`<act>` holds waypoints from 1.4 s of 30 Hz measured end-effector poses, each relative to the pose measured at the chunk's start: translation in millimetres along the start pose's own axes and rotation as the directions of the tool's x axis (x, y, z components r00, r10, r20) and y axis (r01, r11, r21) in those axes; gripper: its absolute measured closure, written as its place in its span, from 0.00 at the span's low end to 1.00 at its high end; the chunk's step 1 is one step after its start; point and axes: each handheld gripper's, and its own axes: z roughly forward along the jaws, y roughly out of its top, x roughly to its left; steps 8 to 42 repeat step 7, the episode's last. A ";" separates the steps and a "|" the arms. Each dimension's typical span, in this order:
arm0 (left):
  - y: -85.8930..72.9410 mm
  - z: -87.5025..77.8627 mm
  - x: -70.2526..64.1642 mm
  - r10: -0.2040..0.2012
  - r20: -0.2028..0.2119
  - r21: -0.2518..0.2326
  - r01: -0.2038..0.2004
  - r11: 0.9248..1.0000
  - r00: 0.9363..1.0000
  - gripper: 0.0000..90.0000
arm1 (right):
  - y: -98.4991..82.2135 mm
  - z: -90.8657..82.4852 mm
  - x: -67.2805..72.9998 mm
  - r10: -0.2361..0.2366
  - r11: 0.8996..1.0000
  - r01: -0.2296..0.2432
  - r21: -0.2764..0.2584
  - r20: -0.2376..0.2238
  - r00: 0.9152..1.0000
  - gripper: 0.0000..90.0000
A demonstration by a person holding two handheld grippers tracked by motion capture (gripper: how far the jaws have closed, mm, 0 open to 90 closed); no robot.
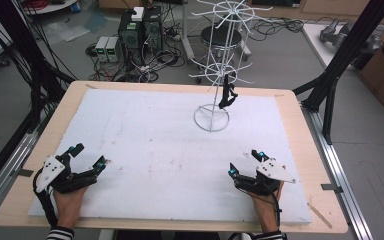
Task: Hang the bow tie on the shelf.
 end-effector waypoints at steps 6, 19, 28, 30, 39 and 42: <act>0.0 0.0 0.0 0.000 -0.001 0.000 0.000 1.000 1.000 0.10 | -3.7 -1.1 1.9 0.003 1.000 -0.002 -0.020 0.020 1.000 0.13; 0.0 0.1 0.0 0.000 -0.002 0.001 0.000 1.000 1.000 0.10 | -3.7 -1.2 2.3 0.000 1.000 0.001 -0.020 0.024 1.000 0.13; 0.0 0.1 0.0 0.000 -0.002 0.001 0.000 1.000 1.000 0.10 | -3.7 -1.2 2.3 0.000 1.000 0.001 -0.020 0.024 1.000 0.13; 0.0 0.1 0.0 0.000 -0.002 0.001 0.000 1.000 1.000 0.10 | -3.7 -1.2 2.3 0.000 1.000 0.001 -0.020 0.024 1.000 0.13; 0.0 0.1 0.0 0.000 -0.002 0.001 0.000 1.000 1.000 0.10 | -3.7 -1.2 2.3 0.000 1.000 0.001 -0.020 0.024 1.000 0.13; 0.0 0.1 0.0 0.000 -0.002 0.001 0.000 1.000 1.000 0.10 | -3.7 -1.2 2.3 0.000 1.000 0.001 -0.020 0.024 1.000 0.13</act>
